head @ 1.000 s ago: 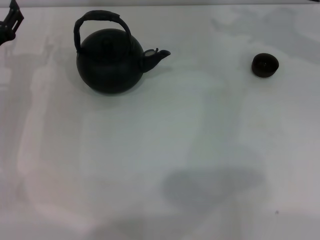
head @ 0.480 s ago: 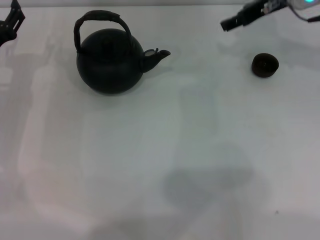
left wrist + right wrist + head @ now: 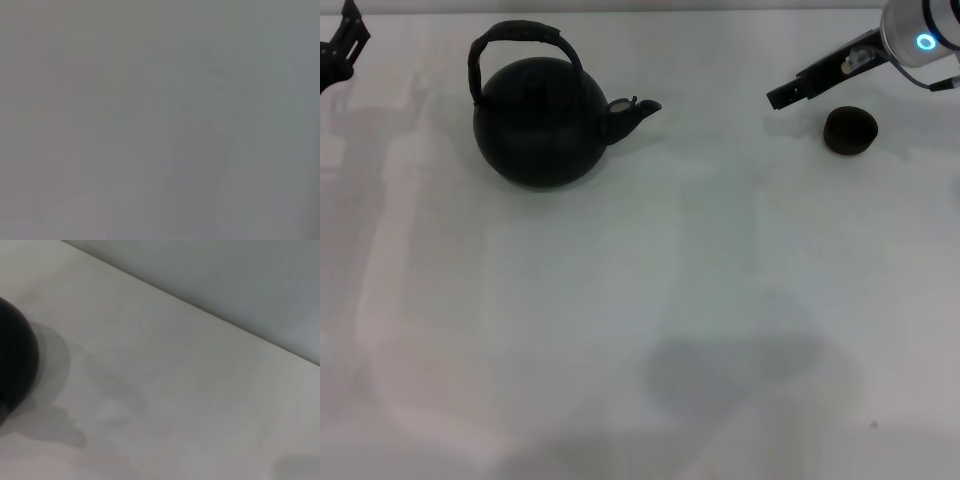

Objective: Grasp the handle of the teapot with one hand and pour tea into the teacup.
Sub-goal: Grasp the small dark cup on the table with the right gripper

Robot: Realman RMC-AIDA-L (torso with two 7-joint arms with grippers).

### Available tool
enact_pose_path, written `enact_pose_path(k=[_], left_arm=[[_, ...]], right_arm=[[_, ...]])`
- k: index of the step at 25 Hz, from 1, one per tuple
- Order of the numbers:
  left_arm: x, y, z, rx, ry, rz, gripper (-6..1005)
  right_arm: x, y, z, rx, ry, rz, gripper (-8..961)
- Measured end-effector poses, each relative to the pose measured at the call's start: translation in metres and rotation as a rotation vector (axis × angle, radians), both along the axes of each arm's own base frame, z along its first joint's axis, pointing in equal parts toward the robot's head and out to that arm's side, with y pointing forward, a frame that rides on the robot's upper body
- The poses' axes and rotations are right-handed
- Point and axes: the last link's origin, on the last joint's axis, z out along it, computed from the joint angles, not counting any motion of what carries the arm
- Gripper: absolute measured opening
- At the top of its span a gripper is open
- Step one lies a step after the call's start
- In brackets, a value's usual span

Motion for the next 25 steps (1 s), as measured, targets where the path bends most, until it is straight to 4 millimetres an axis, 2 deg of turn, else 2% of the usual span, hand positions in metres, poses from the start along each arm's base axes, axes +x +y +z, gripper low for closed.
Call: enact_pose_path(k=[25], left_arm=[[0.008,0.008,-0.002,-0.006,-0.002,-0.018,886]], right_arm=[[0.032,-0.014,0.000,-0.023,-0.083,-0.080,812]])
